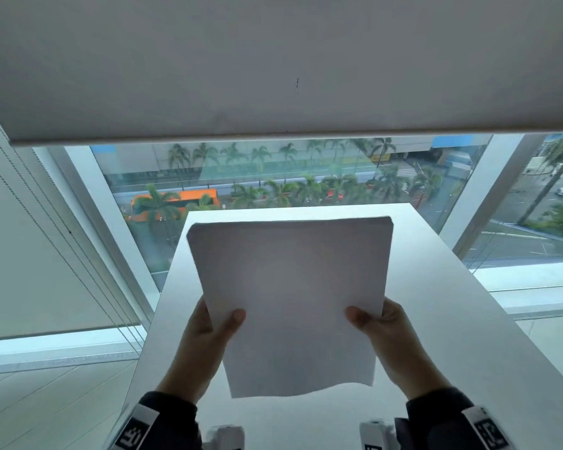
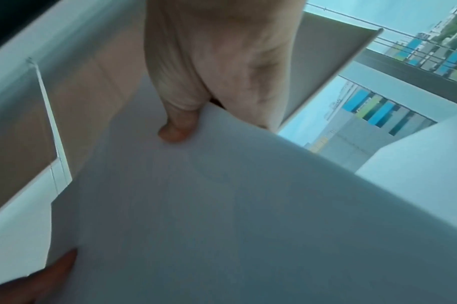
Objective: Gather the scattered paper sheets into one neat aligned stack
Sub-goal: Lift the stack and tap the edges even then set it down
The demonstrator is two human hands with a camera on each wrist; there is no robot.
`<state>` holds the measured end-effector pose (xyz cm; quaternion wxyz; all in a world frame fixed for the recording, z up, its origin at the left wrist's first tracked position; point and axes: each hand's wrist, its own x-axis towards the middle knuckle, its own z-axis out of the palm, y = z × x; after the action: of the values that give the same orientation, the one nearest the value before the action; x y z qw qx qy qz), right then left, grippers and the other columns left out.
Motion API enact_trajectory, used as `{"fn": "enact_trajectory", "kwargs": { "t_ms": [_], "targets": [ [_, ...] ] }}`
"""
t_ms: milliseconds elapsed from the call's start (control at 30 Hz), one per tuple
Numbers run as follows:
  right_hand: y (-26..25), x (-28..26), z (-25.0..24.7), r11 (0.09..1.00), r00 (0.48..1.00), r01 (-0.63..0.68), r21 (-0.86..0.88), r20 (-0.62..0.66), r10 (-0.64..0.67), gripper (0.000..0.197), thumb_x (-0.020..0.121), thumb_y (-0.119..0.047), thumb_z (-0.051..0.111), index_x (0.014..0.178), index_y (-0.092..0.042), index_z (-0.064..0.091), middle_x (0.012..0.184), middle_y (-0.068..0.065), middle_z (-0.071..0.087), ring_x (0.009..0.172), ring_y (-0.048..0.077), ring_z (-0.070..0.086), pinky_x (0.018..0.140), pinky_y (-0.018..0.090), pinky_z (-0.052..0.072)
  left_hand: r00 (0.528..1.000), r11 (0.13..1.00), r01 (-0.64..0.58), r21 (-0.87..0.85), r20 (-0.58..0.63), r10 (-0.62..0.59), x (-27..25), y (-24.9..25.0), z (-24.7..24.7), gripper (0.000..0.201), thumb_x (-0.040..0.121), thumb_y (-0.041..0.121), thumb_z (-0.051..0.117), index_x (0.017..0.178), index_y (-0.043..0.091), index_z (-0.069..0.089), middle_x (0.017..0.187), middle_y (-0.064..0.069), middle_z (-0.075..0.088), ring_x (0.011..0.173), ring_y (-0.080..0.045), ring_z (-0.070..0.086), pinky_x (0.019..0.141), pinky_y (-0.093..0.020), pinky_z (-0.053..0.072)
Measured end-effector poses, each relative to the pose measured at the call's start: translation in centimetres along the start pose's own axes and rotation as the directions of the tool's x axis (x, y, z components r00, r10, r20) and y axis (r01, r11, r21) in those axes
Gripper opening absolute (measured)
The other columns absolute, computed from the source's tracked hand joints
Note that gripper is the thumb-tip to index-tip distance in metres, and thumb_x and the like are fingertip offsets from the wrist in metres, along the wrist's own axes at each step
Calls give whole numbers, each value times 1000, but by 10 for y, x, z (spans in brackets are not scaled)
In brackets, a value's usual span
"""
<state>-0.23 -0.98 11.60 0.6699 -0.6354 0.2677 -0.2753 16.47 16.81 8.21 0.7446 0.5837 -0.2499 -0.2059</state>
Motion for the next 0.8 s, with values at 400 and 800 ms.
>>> {"fn": "enact_trajectory", "kwargs": {
  "t_ms": [400,800],
  "targets": [
    [31,-10,-13,989,998,-62,134,-1,63,8,63,-8,76,61,-16,77,64,-2,73,59,8,65,58,18,52,998,990,45,131,-38,-40,-21,-14,13,24,71,18,57,95,21,62,83,16,75,77,4,66,69,-10,50],
    [-16,-16,-16,970,969,238,39,-72,-235,29,67,-1,77,77,-29,73,69,-9,71,60,0,61,57,9,47,982,990,-122,76,-135,131,-20,51,33,30,77,39,67,74,12,52,53,14,44,47,0,34,45,-12,30]
  ]
}}
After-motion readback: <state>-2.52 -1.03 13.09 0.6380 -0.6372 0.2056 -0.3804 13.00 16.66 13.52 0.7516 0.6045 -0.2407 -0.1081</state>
